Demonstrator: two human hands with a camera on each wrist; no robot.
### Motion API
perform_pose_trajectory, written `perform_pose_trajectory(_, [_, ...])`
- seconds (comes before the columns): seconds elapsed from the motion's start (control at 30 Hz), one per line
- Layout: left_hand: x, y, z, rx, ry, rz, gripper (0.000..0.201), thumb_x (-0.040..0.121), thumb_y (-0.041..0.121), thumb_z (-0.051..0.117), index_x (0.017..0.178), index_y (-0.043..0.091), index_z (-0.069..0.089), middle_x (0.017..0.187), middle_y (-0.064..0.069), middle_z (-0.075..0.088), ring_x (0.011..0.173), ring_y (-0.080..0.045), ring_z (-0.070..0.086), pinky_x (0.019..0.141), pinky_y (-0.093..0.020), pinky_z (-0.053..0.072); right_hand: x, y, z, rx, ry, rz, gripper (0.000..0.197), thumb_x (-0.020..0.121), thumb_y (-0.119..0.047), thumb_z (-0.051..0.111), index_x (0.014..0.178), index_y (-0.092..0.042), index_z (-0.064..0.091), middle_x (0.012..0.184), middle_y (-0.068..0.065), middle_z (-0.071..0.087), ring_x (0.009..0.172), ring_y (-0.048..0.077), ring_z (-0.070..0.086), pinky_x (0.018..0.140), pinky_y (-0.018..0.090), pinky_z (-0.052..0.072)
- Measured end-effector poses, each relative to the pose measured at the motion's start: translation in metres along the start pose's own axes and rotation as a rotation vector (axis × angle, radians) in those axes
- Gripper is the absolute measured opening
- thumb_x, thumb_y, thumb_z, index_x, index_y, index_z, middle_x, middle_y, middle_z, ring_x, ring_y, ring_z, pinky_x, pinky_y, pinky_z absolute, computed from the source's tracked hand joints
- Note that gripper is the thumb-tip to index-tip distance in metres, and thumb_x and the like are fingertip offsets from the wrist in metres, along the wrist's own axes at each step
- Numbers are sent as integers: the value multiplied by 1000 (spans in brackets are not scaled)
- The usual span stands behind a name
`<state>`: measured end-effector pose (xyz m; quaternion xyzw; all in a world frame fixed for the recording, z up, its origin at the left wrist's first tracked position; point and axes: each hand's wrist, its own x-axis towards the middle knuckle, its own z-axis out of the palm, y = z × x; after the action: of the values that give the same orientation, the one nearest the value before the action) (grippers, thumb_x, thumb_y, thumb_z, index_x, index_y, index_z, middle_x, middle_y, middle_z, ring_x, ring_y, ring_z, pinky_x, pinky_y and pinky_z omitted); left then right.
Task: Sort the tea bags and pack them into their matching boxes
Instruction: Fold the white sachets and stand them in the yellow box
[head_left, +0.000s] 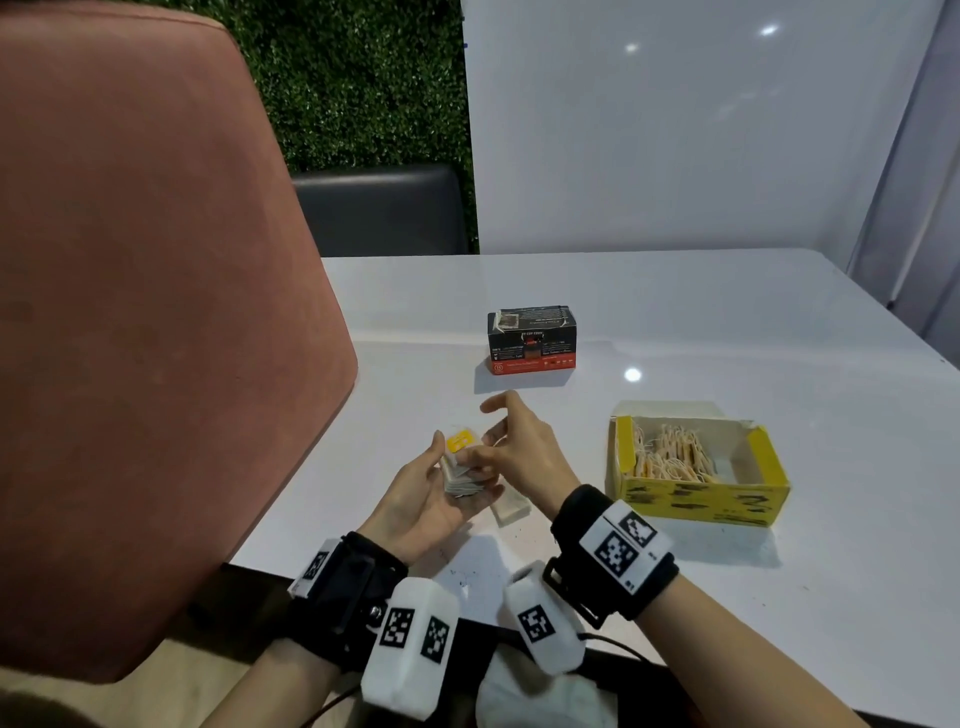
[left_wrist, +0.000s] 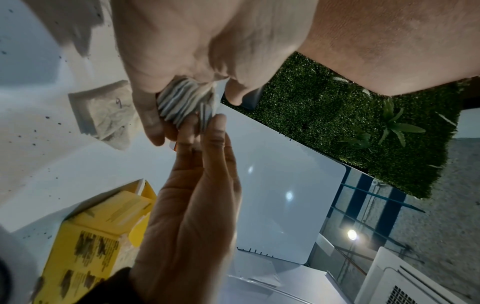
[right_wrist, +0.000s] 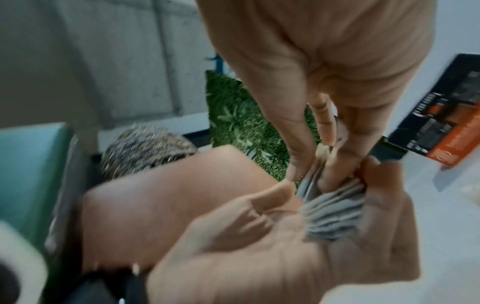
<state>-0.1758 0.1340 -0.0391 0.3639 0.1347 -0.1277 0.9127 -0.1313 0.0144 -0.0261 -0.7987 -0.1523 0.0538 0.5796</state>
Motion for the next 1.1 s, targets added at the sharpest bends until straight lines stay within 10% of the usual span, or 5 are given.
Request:
perform_pose_trajectory(0.13, [1,2,-4,-16,-16,-8,44,99,36,31,104,1,57,99,-15,61,96,-26,57,91,-43,47,1,-2,3,-285,-8,-113,31,83,-32,67,101,-9,58,93,9,64,89,27,60,79,40,50])
perform_pose_trajectory(0.37, [2,8,-11,-116,-51,-41,44,100,35,33,109,-4,52,101,-20,60,104,-27,52,75,-43,59,-1,-5,-2,-484,-124,-263,15,84,-8,61,96,-9,69,97,8,66,89,20,59,74,26,44])
perform_pose_trajectory(0.6, [2,9,-11,-126,-65,-71,42,98,33,36,111,-4,51,98,-18,59,97,-23,52,79,-37,58,-2,-3,4,-507,-91,-338,17,80,-3,56,89,-10,70,93,7,65,88,24,58,77,36,48])
perform_pose_trajectory(0.97, [-8,40,-3,400,48,143,17,94,0,41,87,-6,56,83,-16,60,70,-16,67,70,-26,59,24,-25,-57,-209,-174,-263,21,87,-2,61,106,-10,63,104,6,68,70,7,59,56,13,48])
perform_pose_trajectory(1.1, [-10,42,3,838,-54,133,48,92,2,51,136,0,31,97,-12,60,82,-14,67,78,-26,57,26,-29,-64,-326,-352,-166,65,80,-15,71,136,-22,39,126,7,51,81,17,62,60,17,53])
